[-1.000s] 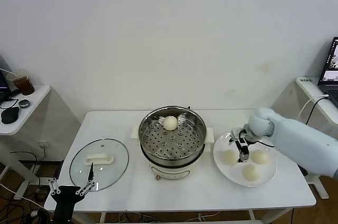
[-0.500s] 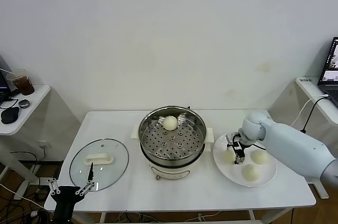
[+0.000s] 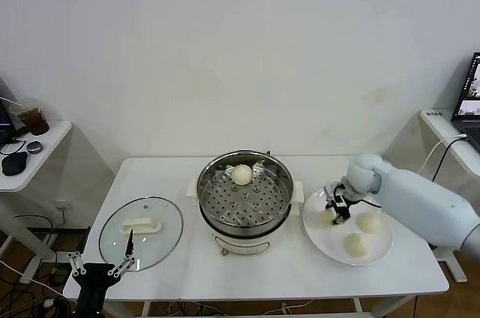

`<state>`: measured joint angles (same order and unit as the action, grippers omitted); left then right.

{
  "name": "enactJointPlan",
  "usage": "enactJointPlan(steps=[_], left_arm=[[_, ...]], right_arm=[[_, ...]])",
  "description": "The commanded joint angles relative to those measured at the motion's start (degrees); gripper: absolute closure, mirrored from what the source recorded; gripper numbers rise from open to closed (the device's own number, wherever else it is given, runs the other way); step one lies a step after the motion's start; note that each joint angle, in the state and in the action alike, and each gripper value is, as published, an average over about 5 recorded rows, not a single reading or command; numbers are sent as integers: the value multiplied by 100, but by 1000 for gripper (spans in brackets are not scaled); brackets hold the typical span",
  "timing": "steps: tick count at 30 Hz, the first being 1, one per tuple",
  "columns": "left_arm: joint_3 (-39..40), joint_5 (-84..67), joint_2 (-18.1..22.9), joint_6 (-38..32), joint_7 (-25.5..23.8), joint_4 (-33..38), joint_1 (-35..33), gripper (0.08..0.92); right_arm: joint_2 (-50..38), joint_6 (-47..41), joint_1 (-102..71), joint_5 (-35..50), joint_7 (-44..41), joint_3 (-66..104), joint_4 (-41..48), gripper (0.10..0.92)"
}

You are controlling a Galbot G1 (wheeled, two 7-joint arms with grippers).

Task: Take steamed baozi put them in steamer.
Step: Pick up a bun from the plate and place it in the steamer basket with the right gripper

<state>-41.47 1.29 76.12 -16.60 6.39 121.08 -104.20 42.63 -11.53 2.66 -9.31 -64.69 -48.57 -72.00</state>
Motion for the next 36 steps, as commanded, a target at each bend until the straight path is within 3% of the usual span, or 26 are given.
enactJointPlan(steps=[1, 9, 16, 26, 36], left_arm=[[55, -18, -57, 17, -8, -9, 79, 177], [158, -87, -182, 134, -14, -98, 362, 177], [164, -141, -235, 141, -7, -182, 422, 177], [97, -141, -112, 106, 3, -204, 414, 177], [-5, -154, -59, 71, 4, -207, 401, 177]], right_arm=[[-506, -68, 1395, 758, -161, -494, -440, 547], [-21, -708, 4234, 2504, -76, -2280, -920, 532], [1080, -1800, 4595, 3992, 576, -2901, -1477, 525], [2918, -2867, 3273, 4375, 1447, -2636, -736, 525], [3607, -3008, 2503, 4173, 1635, -2499, 220, 525]])
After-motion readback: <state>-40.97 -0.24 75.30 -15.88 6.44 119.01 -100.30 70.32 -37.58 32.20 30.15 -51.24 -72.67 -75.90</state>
